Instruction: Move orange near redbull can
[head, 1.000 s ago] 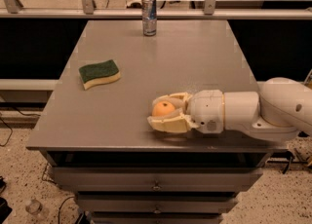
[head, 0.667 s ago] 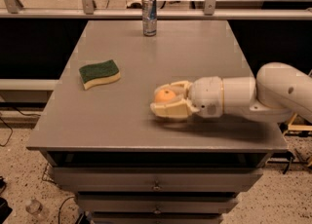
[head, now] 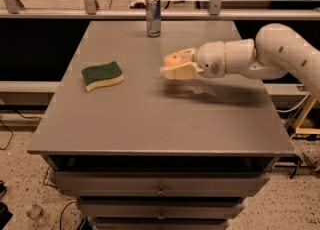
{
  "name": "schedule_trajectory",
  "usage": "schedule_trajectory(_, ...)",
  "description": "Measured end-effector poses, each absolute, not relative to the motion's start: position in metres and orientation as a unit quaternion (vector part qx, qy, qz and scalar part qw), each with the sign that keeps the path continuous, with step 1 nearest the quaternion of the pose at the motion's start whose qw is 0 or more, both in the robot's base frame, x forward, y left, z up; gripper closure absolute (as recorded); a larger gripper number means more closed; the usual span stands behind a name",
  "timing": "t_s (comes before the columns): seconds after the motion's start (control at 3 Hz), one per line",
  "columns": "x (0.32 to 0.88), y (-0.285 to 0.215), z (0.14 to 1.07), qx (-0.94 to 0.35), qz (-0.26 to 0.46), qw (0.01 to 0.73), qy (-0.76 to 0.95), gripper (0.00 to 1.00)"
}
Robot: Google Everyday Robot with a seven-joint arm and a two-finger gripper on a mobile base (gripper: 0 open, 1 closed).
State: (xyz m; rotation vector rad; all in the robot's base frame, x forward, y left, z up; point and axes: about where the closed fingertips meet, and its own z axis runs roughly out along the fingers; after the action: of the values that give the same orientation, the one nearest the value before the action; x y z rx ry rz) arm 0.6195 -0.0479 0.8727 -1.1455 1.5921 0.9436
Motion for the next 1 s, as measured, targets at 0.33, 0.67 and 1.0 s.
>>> schedule_trajectory(0.33,0.684,-0.063,0.888,-0.445,0.349,0.474,0.676,1.00)
schedule_trajectory(0.67,0.736,-0.071,0.888,-0.412,0.321,0.491,0.698,1.00)
schedule_trajectory(1.0,0.781,-0.075,0.884,-0.378,0.304,0.515,0.707,1.00)
